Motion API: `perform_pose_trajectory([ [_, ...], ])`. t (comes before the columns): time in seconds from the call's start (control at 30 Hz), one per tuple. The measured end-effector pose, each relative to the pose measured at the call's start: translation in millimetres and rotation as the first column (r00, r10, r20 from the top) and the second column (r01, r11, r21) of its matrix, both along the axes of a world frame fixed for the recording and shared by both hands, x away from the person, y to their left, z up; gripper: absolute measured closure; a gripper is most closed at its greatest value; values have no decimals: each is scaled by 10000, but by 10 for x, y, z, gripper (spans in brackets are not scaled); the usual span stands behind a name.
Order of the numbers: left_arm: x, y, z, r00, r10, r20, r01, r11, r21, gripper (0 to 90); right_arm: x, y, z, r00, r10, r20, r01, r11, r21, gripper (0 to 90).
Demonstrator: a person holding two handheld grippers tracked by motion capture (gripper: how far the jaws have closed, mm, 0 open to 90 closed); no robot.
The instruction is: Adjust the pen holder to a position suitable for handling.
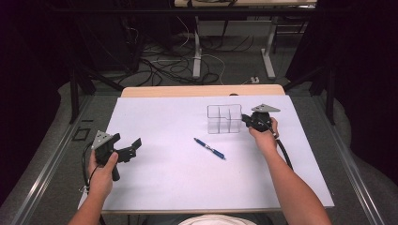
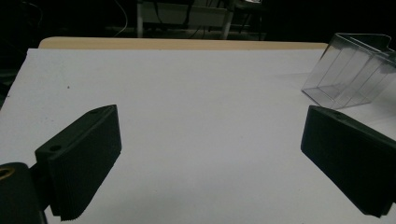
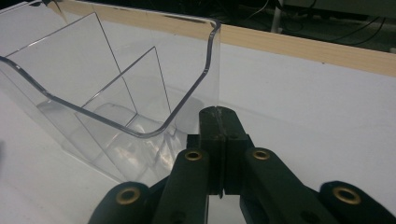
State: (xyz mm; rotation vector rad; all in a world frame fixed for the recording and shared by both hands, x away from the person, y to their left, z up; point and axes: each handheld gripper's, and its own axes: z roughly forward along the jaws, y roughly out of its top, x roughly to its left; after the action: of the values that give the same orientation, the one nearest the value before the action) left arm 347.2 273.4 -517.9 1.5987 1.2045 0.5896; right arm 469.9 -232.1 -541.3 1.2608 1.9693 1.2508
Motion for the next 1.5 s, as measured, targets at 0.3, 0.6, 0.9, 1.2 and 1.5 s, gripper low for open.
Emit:
perform_pose_trajectory([
  [0.3, -3, 2, 2, 10000, -4, 11, 4, 10000, 28, 50, -24, 333, 8, 9989, 456, -114, -453, 9987, 224, 900],
  [0.6, -2, 5, 2, 10000, -6, 13, 6, 10000, 22, 51, -30, 535, 0, 9974, 711, -141, -706, 9970, 315, 900],
  [0.9, -1, 1, -2, 10000, 12, -6, -12, 10000, -18, 56, -19, 569, -14, 9976, 685, -68, -681, 9967, 448, 900],
  [1.2, -11, -1, 2, 10000, 9, -15, -9, 10000, -12, 56, -43, 539, 30, 9979, 642, -62, -640, 9976, 274, 843],
  [1.5, -11, -3, 1, 10000, 0, -27, 0, 10000, -47, 56, -154, 455, 227, 9981, 592, 171, -597, 9976, 347, 711],
])
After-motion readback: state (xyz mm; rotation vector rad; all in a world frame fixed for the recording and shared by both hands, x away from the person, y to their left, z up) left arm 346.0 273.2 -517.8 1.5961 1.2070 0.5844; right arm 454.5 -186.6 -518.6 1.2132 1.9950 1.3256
